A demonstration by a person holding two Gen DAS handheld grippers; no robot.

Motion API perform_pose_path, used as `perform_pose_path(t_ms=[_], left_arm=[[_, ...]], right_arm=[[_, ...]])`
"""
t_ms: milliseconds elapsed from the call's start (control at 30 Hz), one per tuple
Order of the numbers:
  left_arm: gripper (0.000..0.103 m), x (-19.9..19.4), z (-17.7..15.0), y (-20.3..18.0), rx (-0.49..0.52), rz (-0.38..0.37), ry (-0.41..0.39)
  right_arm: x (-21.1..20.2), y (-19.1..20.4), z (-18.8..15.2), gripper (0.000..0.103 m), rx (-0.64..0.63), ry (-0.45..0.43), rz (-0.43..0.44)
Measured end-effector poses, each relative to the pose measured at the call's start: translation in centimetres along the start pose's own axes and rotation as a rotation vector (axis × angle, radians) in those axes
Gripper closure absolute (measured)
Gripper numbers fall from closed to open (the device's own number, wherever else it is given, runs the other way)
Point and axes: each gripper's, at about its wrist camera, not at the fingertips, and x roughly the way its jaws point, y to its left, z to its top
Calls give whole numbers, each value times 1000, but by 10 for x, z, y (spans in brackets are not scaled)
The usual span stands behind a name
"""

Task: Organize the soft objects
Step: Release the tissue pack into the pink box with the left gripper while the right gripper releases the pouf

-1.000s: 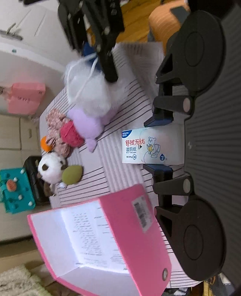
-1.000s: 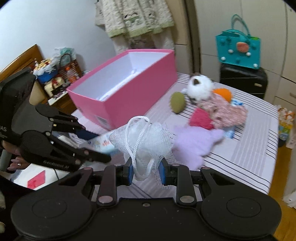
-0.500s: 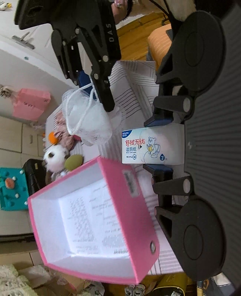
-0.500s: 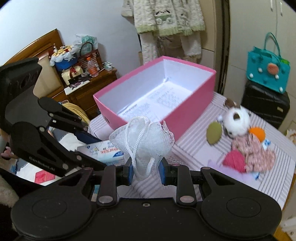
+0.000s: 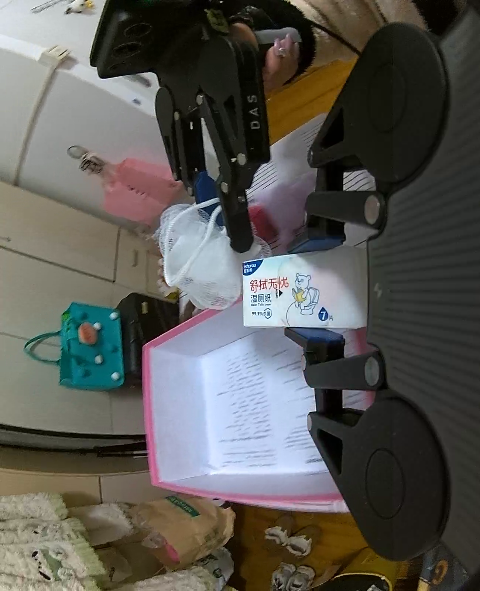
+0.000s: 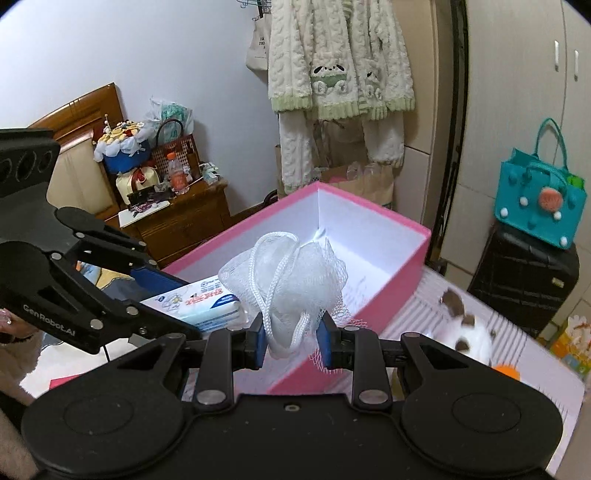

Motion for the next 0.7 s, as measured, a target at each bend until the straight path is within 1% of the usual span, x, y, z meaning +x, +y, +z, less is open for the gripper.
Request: perform_pose_path(t_ms=[133, 233, 300, 367, 467, 533, 600, 633, 667, 700], left_arm=[[64, 20, 21, 25, -44, 42, -31], [64, 48, 41, 47, -99, 93, -27], [64, 69, 53, 62, -150, 116, -16], [64, 90, 62, 75, -169, 139, 4], [64, 114, 70, 93, -196, 181, 30], [64, 128, 73, 101, -201, 216, 55], [64, 141, 77, 108, -174, 221, 102], [64, 148, 80, 114, -183, 227, 118], [67, 152, 83, 117, -188, 242, 124], [72, 157, 86, 118, -171, 255, 127]], right_arm=[[27, -3, 21, 71, -75, -5, -61], [59, -6, 34, 71, -176, 0, -153], [84, -14, 40, 71, -212, 19, -208], [106, -21, 45, 71, -225, 51, -225], [130, -29, 49, 71, -236, 117, -205], [146, -31, 52, 72, -262, 175, -201], [162, -31, 52, 72, -303, 251, -188], [170, -30, 53, 72, -330, 281, -194], [176, -29, 53, 72, -347, 292, -210], [181, -27, 53, 72, -370, 312, -215]])
